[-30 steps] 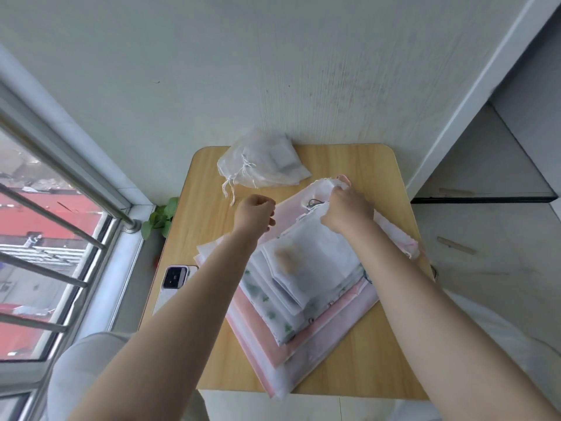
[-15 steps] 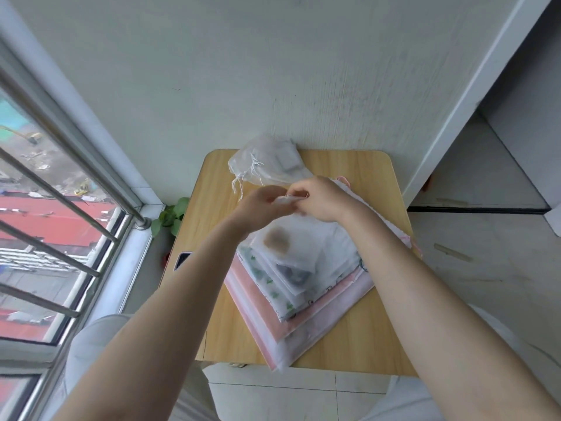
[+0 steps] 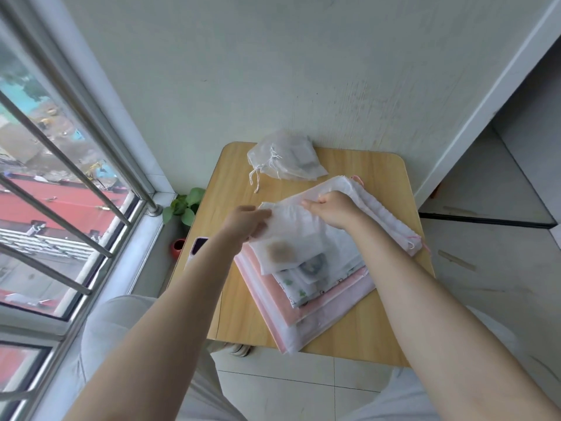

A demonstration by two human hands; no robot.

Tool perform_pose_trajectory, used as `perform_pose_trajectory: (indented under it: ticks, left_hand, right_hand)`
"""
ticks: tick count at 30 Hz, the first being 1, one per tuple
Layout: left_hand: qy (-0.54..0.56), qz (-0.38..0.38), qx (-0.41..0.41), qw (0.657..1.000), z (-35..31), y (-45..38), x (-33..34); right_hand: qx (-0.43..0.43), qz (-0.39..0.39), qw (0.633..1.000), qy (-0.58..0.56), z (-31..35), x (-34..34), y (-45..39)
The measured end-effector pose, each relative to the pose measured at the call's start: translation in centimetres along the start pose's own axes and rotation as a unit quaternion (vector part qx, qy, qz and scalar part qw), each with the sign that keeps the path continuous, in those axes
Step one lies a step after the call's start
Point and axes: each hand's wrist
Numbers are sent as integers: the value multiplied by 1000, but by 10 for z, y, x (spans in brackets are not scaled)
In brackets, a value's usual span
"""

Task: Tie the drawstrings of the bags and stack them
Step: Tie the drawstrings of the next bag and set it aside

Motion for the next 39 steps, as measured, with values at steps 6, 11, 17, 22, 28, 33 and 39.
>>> perform_pose_trajectory:
  ticks: [6, 11, 17, 22, 28, 33, 39]
  left_hand:
    - [-160, -104, 61, 980, 1, -5, -4]
    - [14, -91, 1, 996, 8, -9, -6]
    - [191, -94, -129, 968, 23, -12, -11]
    - [307, -74, -158, 936, 21, -5, -15]
    - [406, -30, -154, 900, 36, -8, -22]
    - [509, -25, -131, 850, 46, -9, -22]
    - [716, 4, -86, 693, 44, -2, -15]
  right_hand:
    - [16, -61, 995, -79, -3, 6, -1]
    - [31, -96, 973, -209, -8, 14, -5]
    - [99, -160, 875, -447, -28, 19, -14]
    - [134, -73, 796, -586, -31, 18, -13]
    - [159, -48, 735, -657, -47, 10, -19]
    - [137, -142, 631, -750, -50, 11, -16]
    - [82, -120, 483, -863, -44, 16, -10]
Point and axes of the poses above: each hand's wrist, its own y-axis away from the middle knuckle, its own x-axis out of the palm, z = x × y, and after that the axes turned 13 degrees about -y, right-handed
